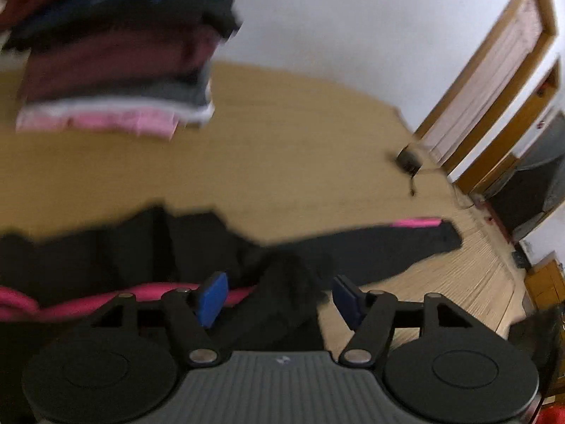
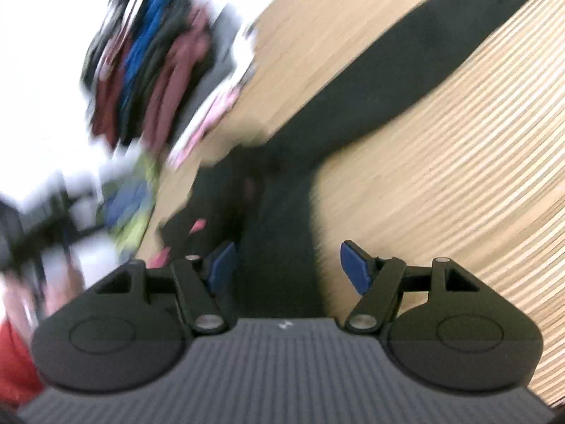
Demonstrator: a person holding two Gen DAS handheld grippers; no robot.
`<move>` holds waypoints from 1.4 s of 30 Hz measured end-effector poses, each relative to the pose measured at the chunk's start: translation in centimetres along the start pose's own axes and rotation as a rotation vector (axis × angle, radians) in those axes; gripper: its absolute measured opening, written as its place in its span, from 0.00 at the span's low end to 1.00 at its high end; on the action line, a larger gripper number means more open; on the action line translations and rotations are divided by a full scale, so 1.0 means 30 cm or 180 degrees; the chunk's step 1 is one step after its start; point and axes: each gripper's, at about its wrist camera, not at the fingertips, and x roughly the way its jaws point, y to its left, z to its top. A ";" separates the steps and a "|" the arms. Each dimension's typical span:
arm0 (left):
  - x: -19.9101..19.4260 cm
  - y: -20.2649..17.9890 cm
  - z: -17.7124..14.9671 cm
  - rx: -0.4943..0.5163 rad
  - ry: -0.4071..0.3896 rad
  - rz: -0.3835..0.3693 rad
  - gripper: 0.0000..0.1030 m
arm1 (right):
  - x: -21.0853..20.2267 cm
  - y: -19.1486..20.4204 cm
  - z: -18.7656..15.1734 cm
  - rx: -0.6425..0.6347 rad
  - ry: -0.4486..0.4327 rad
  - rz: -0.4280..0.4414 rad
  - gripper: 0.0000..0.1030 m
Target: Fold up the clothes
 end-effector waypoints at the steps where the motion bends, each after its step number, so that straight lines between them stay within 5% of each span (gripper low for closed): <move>1: 0.011 0.004 -0.022 -0.0018 0.0042 0.0006 0.69 | -0.019 -0.032 0.042 0.0040 -0.0137 -0.0094 0.67; 5: 0.072 0.011 -0.025 -0.0001 0.0021 0.0269 0.78 | -0.101 -0.183 0.224 0.0185 -0.0716 -0.0648 0.67; 8: 0.138 0.003 -0.007 0.0090 0.0044 0.0472 0.78 | -0.147 -0.275 0.361 -0.0347 -0.1008 -0.1451 0.67; 11: 0.176 -0.025 -0.002 0.0272 -0.0059 0.0746 0.78 | -0.144 -0.357 0.490 -0.0798 -0.0827 -0.2009 0.67; 13: 0.204 -0.023 -0.013 0.0291 0.0001 0.0916 0.77 | -0.157 -0.453 0.578 -0.0399 -0.0688 -0.1860 0.67; 16: 0.242 0.017 -0.036 0.0093 0.0155 0.0969 0.77 | -0.179 -0.540 0.672 0.0140 -0.0851 -0.1569 0.67; 20: 0.285 0.059 -0.052 -0.0094 0.0233 0.1065 0.78 | -0.109 -0.543 0.745 0.0040 -0.1003 -0.1757 0.62; 21: 0.293 0.063 -0.054 -0.0095 0.0225 0.1079 0.79 | -0.088 -0.543 0.751 -0.0047 -0.0996 -0.1845 0.54; 22: 0.295 0.061 -0.054 -0.0059 0.0211 0.1102 0.80 | -0.066 -0.544 0.758 -0.0134 -0.0989 -0.1933 0.06; 31: 0.310 0.059 -0.062 0.0105 0.0139 0.1149 0.88 | -0.181 -0.614 0.816 0.0585 -0.1644 -0.1788 0.04; 36: 0.339 0.018 -0.075 0.0390 0.0169 0.1070 0.90 | -0.234 -0.728 0.837 0.1442 -0.1771 -0.1502 0.04; 42: 0.356 0.004 -0.084 0.0542 0.0175 0.1027 0.95 | -0.237 -0.632 0.889 0.0882 -0.1869 -0.1409 0.04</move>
